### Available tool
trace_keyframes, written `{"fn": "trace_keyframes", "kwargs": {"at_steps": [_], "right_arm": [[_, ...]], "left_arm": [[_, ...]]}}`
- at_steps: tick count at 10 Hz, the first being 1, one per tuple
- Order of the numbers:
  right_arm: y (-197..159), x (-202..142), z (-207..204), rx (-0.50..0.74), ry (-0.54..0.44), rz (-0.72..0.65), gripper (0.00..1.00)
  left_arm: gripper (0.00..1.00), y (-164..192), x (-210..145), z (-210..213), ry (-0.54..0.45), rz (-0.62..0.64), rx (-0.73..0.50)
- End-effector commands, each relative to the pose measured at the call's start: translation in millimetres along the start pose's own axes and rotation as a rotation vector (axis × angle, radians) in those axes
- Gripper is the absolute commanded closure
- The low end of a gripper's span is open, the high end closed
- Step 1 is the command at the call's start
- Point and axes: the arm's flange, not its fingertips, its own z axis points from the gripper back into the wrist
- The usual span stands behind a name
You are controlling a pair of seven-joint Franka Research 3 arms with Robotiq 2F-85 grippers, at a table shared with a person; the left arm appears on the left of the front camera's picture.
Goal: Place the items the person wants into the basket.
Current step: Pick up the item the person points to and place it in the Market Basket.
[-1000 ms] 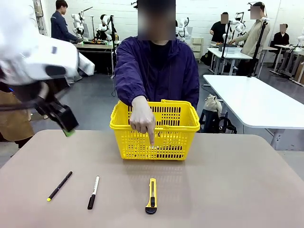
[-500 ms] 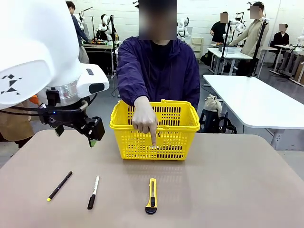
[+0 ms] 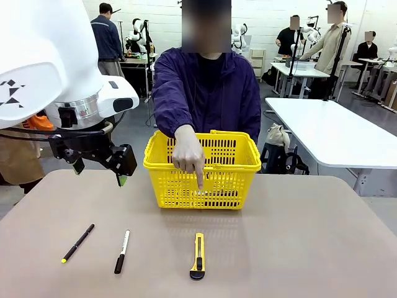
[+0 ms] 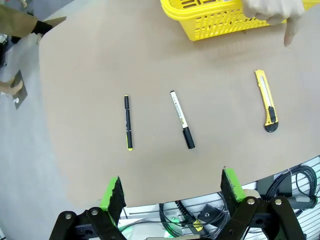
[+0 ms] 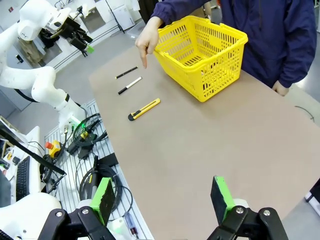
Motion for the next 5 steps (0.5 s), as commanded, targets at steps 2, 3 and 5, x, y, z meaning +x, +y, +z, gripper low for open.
{"fn": "trace_keyframes", "kwargs": {"at_steps": [2,3,5], "right_arm": [[-1.0,1.7,1.5,0.008,-0.026,0.017,0.0],[-1.0,1.7,1.5,0.008,-0.026,0.017,0.0],[-1.0,1.7,1.5,0.008,-0.026,0.017,0.0]], "left_arm": [[0.0,-2.9,-4.4,-2.5,-0.006,0.0,0.024],[0.0,-2.9,-4.4,-2.5,-0.006,0.0,0.024],[0.0,-2.9,-4.4,-2.5,-0.006,0.0,0.024]]}}
